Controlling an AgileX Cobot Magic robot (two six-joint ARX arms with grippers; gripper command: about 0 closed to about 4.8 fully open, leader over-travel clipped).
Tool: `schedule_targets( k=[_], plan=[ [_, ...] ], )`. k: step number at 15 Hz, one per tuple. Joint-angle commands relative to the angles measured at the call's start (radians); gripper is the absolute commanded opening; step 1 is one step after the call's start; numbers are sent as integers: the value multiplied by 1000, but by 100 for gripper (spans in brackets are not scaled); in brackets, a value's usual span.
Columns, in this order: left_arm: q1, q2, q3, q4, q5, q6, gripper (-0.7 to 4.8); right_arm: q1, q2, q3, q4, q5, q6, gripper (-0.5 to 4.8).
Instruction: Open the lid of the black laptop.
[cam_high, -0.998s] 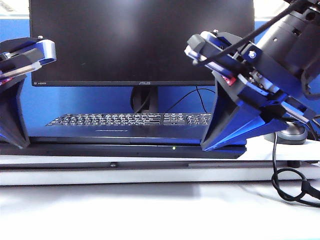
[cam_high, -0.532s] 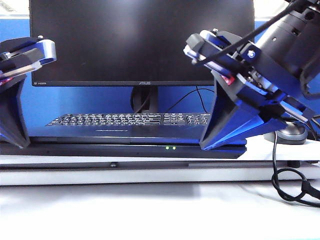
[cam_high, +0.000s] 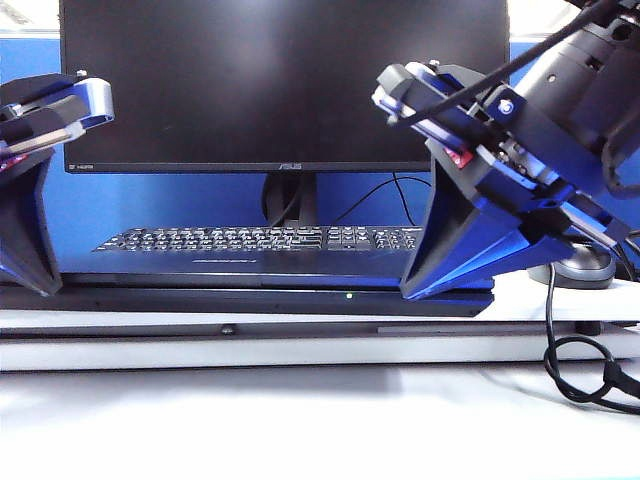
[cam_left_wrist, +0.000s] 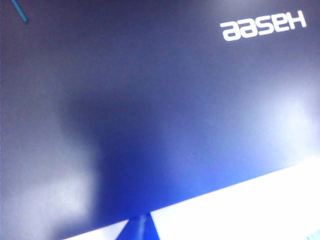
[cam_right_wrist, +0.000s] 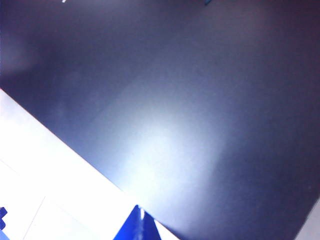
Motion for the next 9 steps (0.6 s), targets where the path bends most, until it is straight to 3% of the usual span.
schedule_targets(
  k=[1,9],
  plan=[
    [0,-1,4,82,-11,7,-4,-10,-2,10,95,69,-4,-1],
    [0,-1,4,118,-11,16,-4,-35,-2,12,122,66,-4,-1]
  ],
)
